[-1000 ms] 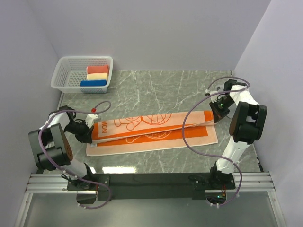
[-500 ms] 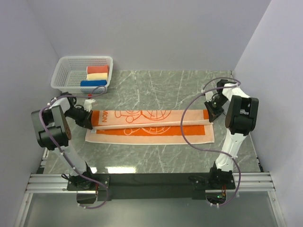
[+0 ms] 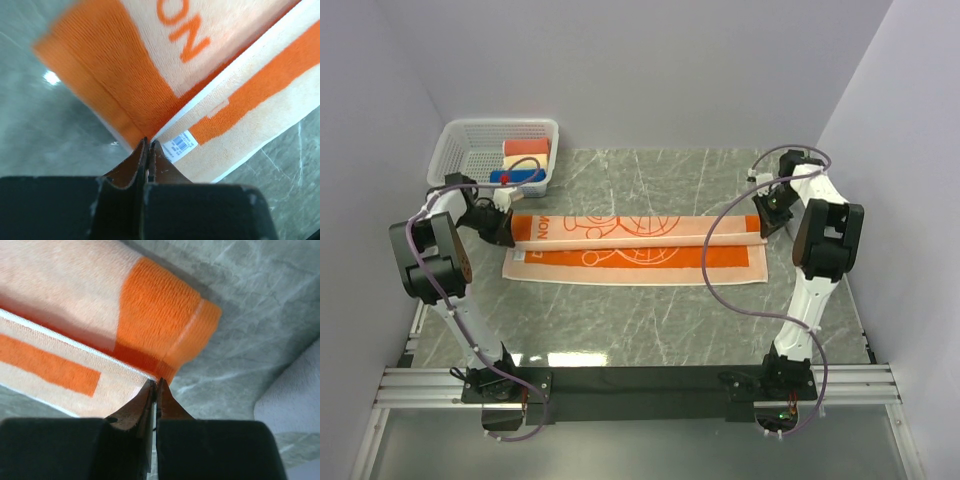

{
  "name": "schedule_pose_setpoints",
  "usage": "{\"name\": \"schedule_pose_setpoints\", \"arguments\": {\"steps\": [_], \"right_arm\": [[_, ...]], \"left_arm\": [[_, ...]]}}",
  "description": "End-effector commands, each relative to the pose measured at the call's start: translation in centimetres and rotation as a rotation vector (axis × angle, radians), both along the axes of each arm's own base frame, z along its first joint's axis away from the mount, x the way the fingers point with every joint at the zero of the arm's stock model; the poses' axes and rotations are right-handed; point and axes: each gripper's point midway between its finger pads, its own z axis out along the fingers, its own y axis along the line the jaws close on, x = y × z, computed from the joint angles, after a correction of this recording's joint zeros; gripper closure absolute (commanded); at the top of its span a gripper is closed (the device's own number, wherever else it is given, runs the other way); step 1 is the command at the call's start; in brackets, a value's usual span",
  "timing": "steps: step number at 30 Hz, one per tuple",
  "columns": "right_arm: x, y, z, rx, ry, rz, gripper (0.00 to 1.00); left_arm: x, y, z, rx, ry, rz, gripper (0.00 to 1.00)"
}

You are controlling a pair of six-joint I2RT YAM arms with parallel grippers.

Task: Roll the towels
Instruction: Fold the towel

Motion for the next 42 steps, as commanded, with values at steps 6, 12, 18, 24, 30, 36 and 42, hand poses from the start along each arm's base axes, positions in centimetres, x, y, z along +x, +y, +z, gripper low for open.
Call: {"name": "schedule_pose_setpoints", "arguments": {"steps": [6, 12, 18, 24, 30, 36, 42], "right_arm": [[0.3, -0.4, 8.5, -0.012, -0.176, 0.026, 1.00], [-1.6, -0.5, 9.9, -0.017, -0.193, 0.048, 1.00], [-3.9, -0.2, 8.4, -0.011, -0.158, 0.066, 1.00], [-5.3, 0.1, 3.8, -0.004, -0.072, 0.055, 1.00], [-5.8, 0.5, 0.4, -0.004, -0.006, 0.046, 1.00], [-6.2, 0.1, -1.2, -0.030, 0.018, 0.041, 1.00], [-6.5, -0.2, -2.4, -0.049, 0.030, 0.031, 1.00]], "left_arm": [[2.1, 0.9, 8.0, 0.018, -0.192, -0.094, 0.99], [0.4, 1.8, 9.7, 0.036, -0.226, -0.142, 0.99], [-3.0, 1.6, 8.7, 0.035, -0.194, -0.201, 0.99], [-4.9, 1.9, 3.8, 0.060, -0.120, -0.169, 0.99], [-5.9, 2.4, -1.0, 0.087, -0.038, -0.131, 0.99], [-6.3, 2.6, -2.4, 0.096, -0.005, -0.113, 0.99], [-5.8, 2.4, -2.1, 0.072, 0.000, -0.096, 0.99]]}}
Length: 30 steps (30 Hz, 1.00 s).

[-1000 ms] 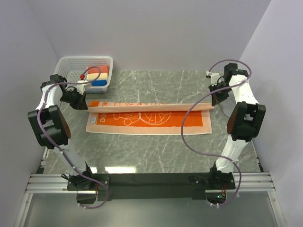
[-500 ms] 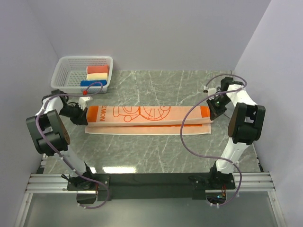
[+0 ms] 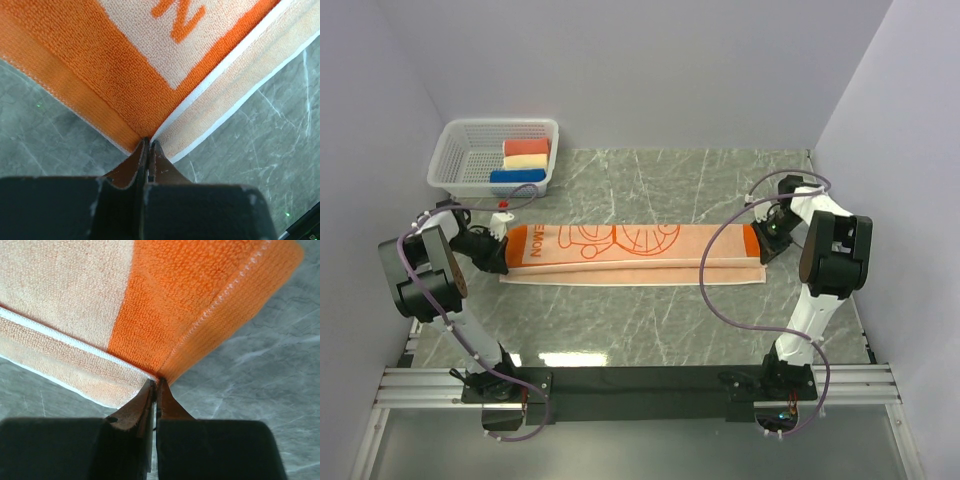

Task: Roll the towels
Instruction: Fold the towel

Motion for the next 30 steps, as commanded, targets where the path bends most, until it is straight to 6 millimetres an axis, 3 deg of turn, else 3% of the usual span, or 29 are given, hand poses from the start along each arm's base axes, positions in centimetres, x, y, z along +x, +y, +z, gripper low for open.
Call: {"name": "schedule_pose_setpoints", "arguments": {"steps": [1, 6, 7, 11, 16, 18, 21, 25, 30], "right_arm": [[1.2, -1.0, -0.4, -0.047, -0.034, -0.014, 1.00], [3.5, -1.5, 1.5, -0.056, -0.078, -0.035, 1.00], [4.7, -1.7, 2.5, -0.060, -0.107, -0.040, 1.00], [6.2, -2.1, 5.4, -0.061, -0.155, -0.039, 1.00], [5.1, -1.5, 8.7, -0.033, -0.183, -0.018, 1.00], [4.4, -1.2, 9.1, -0.024, -0.180, -0.010, 1.00], [2.7, -0.7, 8.9, -0.009, -0.175, 0.009, 1.00], [0.2, -0.5, 7.0, -0.014, -0.133, 0.024, 1.00], [-0.4, -0.7, 4.0, -0.018, -0.088, 0.008, 1.00]], "left_arm": [[1.3, 1.1, -0.4, 0.040, -0.030, 0.009, 0.99], [2.3, 0.6, 1.2, -0.014, -0.040, 0.040, 0.99], [2.5, 0.5, 1.5, -0.023, -0.043, 0.044, 0.99], [3.6, 0.4, 3.3, -0.044, -0.071, 0.052, 0.99], [4.3, 0.4, 6.6, -0.046, -0.129, 0.026, 0.99], [4.4, 0.5, 7.6, -0.036, -0.154, 0.009, 0.99], [3.6, 0.7, 8.0, -0.022, -0.155, -0.015, 0.99], [2.6, 1.4, 7.3, -0.004, -0.143, -0.017, 0.99], [1.3, 1.7, 4.4, 0.021, -0.111, -0.018, 0.99]]}}
